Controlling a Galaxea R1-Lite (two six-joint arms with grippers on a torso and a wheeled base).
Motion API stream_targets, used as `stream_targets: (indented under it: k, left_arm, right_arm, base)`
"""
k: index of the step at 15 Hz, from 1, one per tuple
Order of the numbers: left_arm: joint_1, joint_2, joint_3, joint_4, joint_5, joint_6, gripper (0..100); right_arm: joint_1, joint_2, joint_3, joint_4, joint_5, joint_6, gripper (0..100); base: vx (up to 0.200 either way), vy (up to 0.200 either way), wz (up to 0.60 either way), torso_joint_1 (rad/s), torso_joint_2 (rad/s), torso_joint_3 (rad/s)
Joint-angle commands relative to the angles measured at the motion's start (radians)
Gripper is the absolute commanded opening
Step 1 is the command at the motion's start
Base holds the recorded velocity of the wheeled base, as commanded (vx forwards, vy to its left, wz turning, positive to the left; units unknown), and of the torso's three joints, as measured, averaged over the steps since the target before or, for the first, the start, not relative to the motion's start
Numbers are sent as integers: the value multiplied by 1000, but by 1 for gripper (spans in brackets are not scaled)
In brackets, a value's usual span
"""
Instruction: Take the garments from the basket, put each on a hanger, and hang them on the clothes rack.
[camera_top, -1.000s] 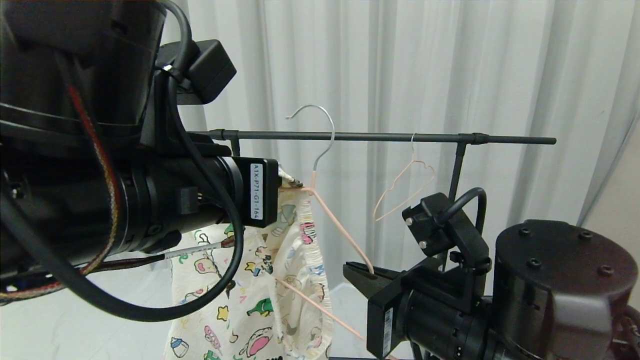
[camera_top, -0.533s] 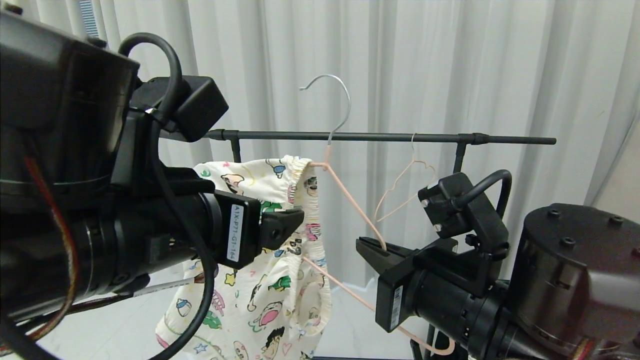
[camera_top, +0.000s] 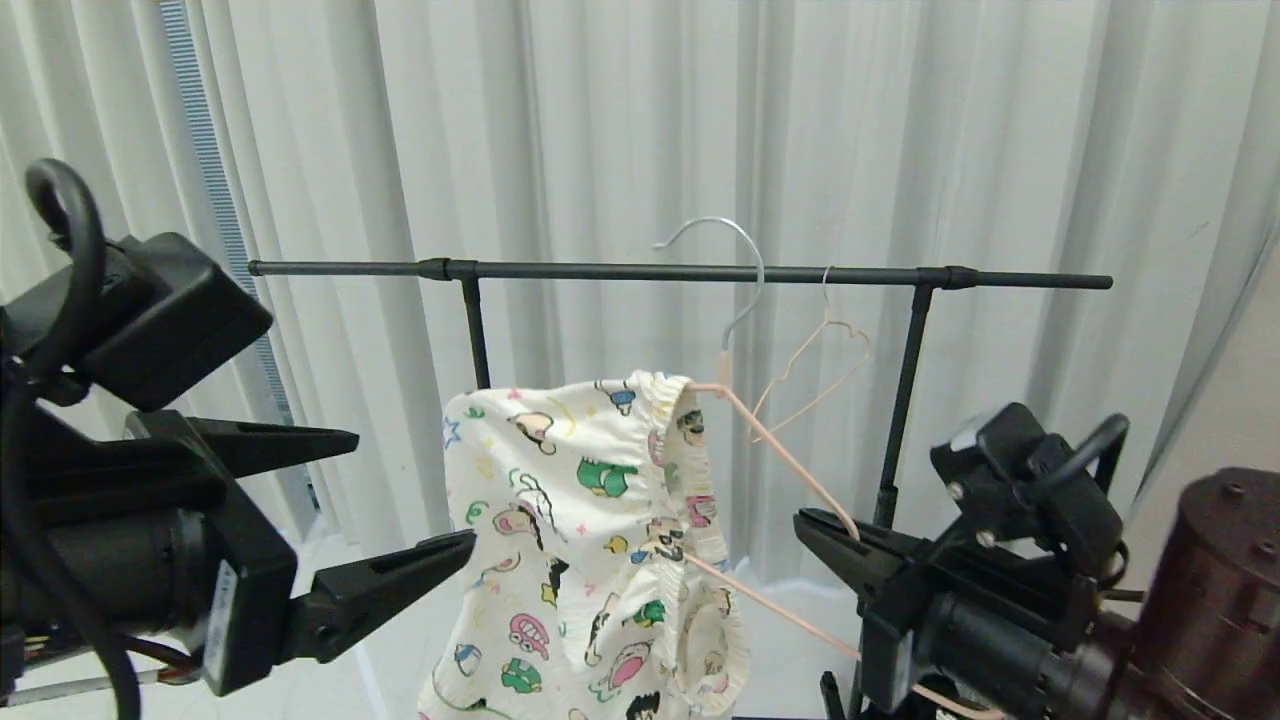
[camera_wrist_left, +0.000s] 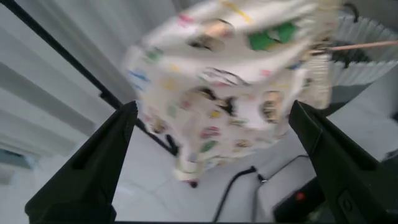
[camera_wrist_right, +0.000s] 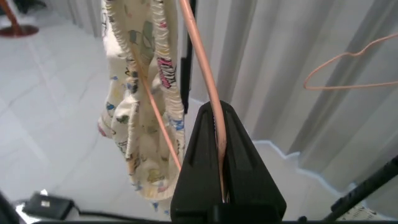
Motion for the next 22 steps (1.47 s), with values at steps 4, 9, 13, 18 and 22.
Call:
stream_targets:
  k: [4,9,13,18,22]
  left_arm:
    - [136,-53,43,-17,-249,159,100]
    - [-82,-93,163,-25,-435,196,100]
    - [-125,-27,172,-28,-436,196,100]
    - [-138,13,192,-29,-436,197,0]
    - [-139,25,198,-31,-435,197,0]
  right_arm:
    - [115,-169,185,-1,27,-50,0]
    - [227,-181,218,-1,27,-50,0]
    - [297,-174,225,-1,25,-50,0]
    - [309,-163,222,-1,24,-50,0]
    - [309,-163,221,-1,24,-50,0]
  base:
    - [0,0,0,0,0,0]
    - [0,0,0,0,0,0]
    - [0,0,0,0,0,0]
    - [0,0,0,0,0,0]
    - [0,0,0,0,0,0]
